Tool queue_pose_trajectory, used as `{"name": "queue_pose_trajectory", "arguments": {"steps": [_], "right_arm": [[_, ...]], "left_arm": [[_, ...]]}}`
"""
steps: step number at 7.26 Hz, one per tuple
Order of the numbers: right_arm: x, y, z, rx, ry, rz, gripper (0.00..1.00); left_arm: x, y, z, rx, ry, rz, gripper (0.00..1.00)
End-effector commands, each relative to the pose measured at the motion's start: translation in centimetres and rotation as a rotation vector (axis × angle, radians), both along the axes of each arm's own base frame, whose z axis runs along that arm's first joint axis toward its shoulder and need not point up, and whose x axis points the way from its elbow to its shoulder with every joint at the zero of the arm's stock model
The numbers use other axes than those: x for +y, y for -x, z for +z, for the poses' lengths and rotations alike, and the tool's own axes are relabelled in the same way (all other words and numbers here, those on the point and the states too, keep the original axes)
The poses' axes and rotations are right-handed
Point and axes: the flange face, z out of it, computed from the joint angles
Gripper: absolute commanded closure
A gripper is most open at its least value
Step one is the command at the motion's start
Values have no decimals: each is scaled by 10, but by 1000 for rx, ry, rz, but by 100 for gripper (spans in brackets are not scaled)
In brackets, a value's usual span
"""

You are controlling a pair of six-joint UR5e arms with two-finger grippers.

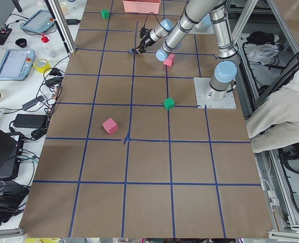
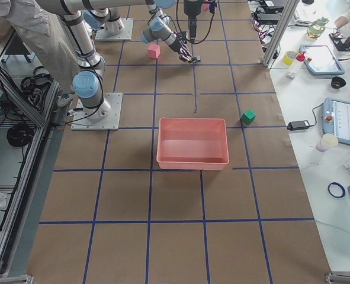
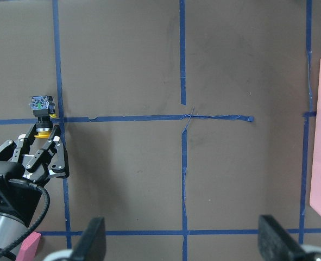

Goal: Align button upright
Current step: 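Grasp the button switch by its yellow cap with the left gripper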

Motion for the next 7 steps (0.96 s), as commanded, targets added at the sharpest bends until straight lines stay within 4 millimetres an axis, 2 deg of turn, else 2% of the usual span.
{"name": "queue_pose_trajectory", "arguments": {"steps": [1, 2, 3, 4, 5, 7], "right_arm": [[0, 0, 0, 0, -1, 0, 0], [0, 0, 0, 0, -1, 0, 0], [0, 0, 0, 0, 0, 0, 0], [0, 0, 0, 1, -1, 0, 0], [0, 0, -1, 0, -1, 0, 0], [0, 0, -1, 1, -1, 0, 0]], "left_arm": [[-47, -15, 39, -37, -105, 45, 100], [-68, -22, 62, -34, -248, 79, 100], [-92, -32, 93, -5, -415, 190, 100], [-113, -31, 120, 61, -567, 268, 100], [-126, -32, 129, 146, -672, 367, 100], [-146, -51, 115, 449, -846, 605, 100]]}}
